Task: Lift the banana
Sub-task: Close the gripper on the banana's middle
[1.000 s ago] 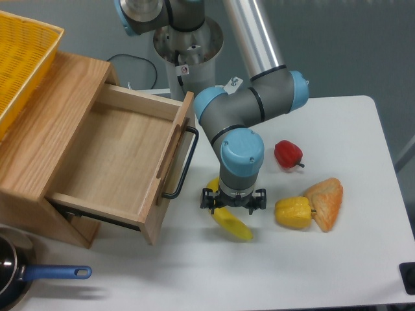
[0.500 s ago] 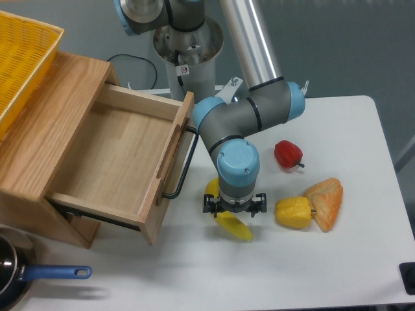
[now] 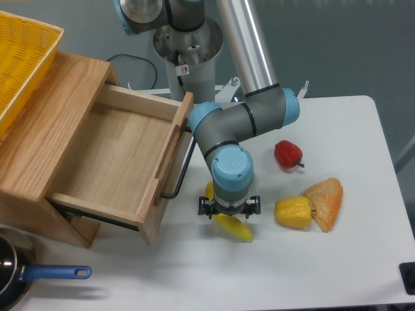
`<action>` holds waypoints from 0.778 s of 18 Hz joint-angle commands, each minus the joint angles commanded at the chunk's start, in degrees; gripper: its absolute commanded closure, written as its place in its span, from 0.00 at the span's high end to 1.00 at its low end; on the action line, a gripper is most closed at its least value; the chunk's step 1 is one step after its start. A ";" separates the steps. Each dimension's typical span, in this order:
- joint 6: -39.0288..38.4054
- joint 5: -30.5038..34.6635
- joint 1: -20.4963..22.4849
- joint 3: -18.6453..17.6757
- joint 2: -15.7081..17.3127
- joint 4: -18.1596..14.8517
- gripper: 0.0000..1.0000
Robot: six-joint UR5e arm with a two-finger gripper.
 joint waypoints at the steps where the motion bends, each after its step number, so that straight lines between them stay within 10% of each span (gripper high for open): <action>1: 0.00 0.00 0.00 0.00 -0.26 0.00 1.00; 14: 0.79 -0.09 -0.18 1.49 -1.32 -0.09 0.95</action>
